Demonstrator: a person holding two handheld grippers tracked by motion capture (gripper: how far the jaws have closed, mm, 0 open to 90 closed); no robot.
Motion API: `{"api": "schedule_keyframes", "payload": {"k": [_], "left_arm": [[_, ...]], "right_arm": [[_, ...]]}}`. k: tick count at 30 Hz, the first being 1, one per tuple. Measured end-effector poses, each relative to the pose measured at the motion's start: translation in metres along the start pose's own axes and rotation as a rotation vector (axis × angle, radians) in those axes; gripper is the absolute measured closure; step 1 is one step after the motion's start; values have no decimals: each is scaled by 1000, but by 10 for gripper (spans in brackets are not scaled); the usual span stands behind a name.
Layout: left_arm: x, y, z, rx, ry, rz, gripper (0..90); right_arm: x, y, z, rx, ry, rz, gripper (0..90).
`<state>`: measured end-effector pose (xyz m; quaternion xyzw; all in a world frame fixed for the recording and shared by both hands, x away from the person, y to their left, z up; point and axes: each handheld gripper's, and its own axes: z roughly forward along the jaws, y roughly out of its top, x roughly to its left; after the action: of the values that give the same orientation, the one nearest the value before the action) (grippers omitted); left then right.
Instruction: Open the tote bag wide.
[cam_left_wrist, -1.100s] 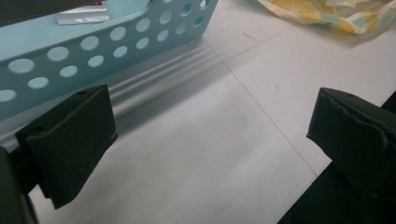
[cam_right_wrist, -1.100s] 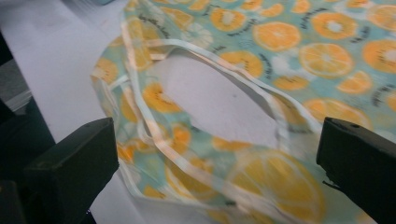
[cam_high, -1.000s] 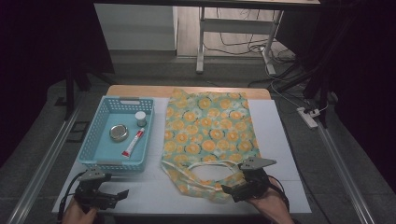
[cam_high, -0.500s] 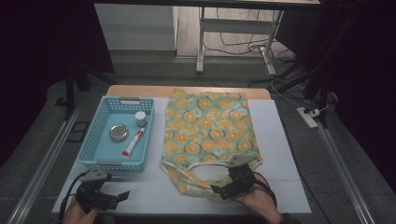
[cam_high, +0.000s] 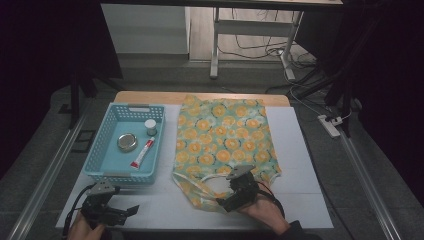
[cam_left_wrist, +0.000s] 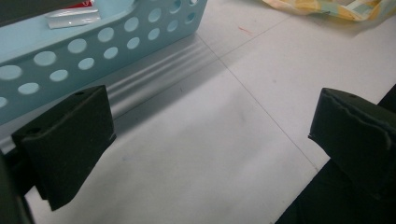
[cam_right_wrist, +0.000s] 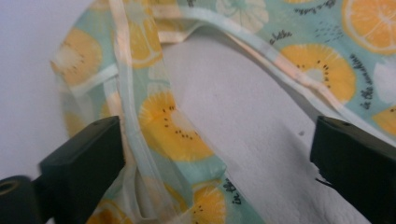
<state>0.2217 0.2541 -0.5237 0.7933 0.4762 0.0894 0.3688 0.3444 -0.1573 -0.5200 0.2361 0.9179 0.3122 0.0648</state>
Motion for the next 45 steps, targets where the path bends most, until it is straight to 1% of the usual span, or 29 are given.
{"api": "schedule_keyframes", "payload": {"k": [2,3,4,5,6,8,11,12,13,14,15,17,20,23,27,31,34,38,45], "left_arm": [[0,0,0,1,1,3,0],[0,0,0,2,2,5,0],[0,0,0,4,3,6,0],[-1,0,0,5,2,9,0],[-1,0,1,6,3,10,0],[-1,0,1,8,4,12,0],[-1,0,1,9,5,12,0],[-1,0,1,9,5,12,0],[-1,1,1,11,5,13,0],[-1,1,1,11,6,14,0],[-2,1,1,11,6,15,0],[-2,1,1,12,7,15,0],[-2,1,1,13,7,17,2],[-2,1,1,14,6,17,2],[-2,1,1,14,7,15,2],[-1,1,1,13,6,14,2],[-1,1,1,12,5,13,2],[-1,1,1,12,5,11,3],[-1,1,1,11,5,10,3]], "right_arm": [[-1,-1,2,7,6,-8,117],[0,-2,3,13,2,-17,134],[1,-3,3,13,-14,-40,179],[2,-3,2,16,-21,-67,259],[3,-3,0,9,-4,-75,340],[3,-2,-3,11,8,-94,443],[2,-2,-5,14,16,-95,629],[1,-3,-6,13,20,-94,711],[-1,-3,-7,12,34,-89,807],[-2,-3,-8,10,58,-74,853],[-3,-3,-9,10,70,-65,881],[-4,-3,-9,18,83,-63,895],[-4,-3,-10,21,86,-60,900],[-5,-1,-13,12,89,-57,900],[-7,1,-18,-11,93,-44,900],[-11,5,-24,-46,90,-32,900],[-16,10,-30,-70,85,-35,900],[-24,18,-35,-89,79,-21,900],[-41,35,-34,-103,65,-2,900]]}}
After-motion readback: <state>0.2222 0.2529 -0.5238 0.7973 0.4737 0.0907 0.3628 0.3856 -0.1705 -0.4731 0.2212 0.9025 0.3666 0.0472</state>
